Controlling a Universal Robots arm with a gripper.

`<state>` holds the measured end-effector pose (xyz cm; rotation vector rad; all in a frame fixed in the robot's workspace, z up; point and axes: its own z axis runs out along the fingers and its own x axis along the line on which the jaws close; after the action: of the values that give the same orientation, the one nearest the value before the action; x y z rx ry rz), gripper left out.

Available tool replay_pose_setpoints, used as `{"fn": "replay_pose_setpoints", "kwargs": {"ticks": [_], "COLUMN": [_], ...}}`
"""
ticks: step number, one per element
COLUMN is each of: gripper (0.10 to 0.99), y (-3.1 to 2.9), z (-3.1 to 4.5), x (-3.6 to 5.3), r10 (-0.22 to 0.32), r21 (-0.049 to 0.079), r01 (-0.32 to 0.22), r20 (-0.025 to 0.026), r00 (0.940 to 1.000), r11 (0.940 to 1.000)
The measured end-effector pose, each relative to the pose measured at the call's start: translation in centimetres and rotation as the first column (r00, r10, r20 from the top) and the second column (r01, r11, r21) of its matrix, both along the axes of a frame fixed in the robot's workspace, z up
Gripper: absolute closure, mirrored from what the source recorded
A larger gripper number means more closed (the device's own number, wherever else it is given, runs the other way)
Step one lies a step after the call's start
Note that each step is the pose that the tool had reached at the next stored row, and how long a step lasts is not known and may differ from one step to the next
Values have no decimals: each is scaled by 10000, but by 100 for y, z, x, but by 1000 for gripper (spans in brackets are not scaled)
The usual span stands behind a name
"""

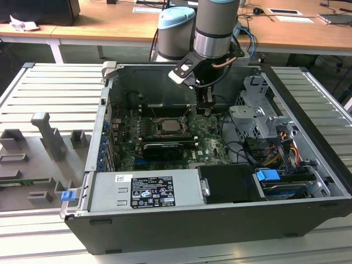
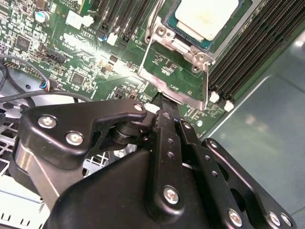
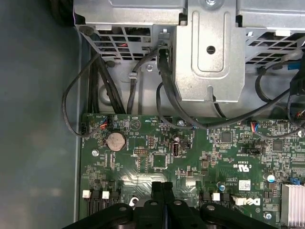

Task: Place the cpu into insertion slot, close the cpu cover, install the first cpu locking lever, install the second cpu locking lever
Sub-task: 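Close the cpu cover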

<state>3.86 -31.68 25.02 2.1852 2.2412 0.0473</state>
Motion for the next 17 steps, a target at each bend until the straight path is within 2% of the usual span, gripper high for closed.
{"fn": "replay_pose_setpoints", "kwargs": {"ticks": [12,17], "gripper": [980,980], "y": [0,0], "z": [0,0], "x": [-83,-148], "r10": [-1,0], "r21": [0,0], "r01": [1,0], "r20": [0,0], "r00": [10000,10000], "r11": [10000,10000]}}
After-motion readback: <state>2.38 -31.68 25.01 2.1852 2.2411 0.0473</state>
